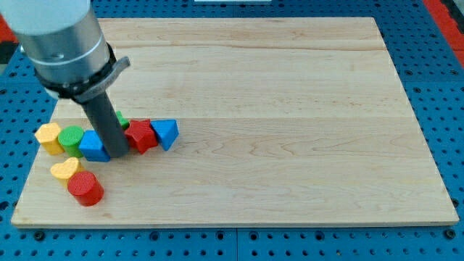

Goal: Move the blue triangle towards center right

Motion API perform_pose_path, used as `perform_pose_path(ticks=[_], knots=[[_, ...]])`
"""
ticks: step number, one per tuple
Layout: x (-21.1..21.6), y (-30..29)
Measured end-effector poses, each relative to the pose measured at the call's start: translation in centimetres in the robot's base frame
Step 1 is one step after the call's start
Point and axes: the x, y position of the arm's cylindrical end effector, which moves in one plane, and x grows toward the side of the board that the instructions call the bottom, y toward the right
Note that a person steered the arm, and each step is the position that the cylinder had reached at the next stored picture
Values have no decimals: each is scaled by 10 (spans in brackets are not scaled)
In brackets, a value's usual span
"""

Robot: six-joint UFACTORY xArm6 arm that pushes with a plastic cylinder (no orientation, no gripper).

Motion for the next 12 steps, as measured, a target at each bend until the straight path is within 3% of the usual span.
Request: perform_pose_path(ticks=[1,4,12], knots=[[-22,-8],[-9,-12],[-36,233]])
